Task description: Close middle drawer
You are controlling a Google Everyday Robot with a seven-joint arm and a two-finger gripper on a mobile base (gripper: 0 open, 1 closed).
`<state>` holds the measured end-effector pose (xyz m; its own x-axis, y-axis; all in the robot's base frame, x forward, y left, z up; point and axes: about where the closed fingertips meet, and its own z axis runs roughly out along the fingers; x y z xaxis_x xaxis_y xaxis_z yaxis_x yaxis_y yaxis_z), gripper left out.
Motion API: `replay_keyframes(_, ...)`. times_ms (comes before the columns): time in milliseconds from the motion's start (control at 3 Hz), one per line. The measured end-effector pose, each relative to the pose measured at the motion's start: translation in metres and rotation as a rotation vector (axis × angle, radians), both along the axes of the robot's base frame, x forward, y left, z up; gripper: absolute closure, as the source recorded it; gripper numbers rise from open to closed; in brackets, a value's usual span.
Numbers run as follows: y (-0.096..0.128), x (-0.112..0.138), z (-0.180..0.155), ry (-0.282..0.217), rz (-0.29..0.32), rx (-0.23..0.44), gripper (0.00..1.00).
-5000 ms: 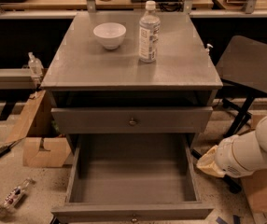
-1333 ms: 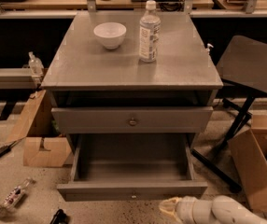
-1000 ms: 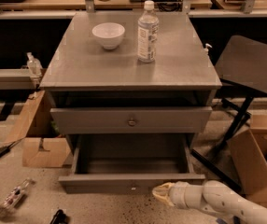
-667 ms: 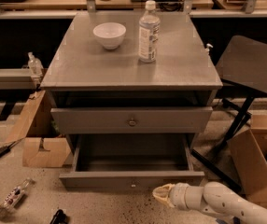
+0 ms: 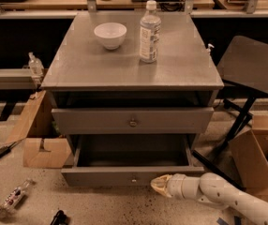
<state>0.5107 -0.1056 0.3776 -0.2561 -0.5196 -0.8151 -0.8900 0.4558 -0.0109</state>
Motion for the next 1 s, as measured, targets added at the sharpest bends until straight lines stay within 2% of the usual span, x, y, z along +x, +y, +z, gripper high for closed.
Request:
replay_keyframes(333,0.0014,0.0234,0.0035,-0.024,-0.009,0.002,1.00)
replay_keyframes(667,0.0014,0.0234,0.0035,-0.024,-0.009,0.002,1.00)
replay_keyframes(1000,0.0034,0.0230,0.0030,-0.023,-0.006,0.004,0.84)
